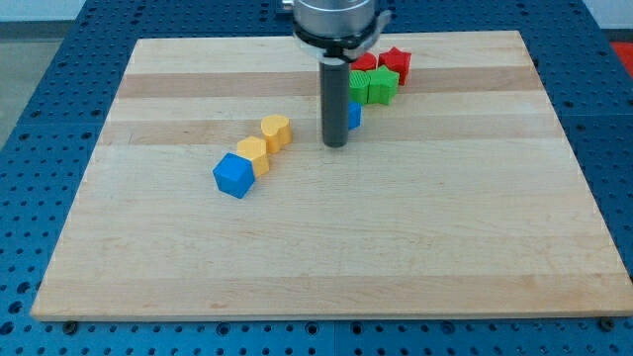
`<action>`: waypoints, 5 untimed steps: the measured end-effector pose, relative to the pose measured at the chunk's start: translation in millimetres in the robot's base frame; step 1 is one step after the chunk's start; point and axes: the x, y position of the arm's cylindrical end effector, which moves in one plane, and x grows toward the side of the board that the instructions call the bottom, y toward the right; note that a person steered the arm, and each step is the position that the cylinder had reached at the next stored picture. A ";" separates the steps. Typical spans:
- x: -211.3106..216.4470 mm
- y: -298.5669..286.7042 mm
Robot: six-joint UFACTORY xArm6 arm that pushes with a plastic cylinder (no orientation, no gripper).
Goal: Move the green star into the blue triangle
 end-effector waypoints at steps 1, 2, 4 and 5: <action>0.1 43.4; -3.6 79.3; -56.6 113.4; -84.0 116.0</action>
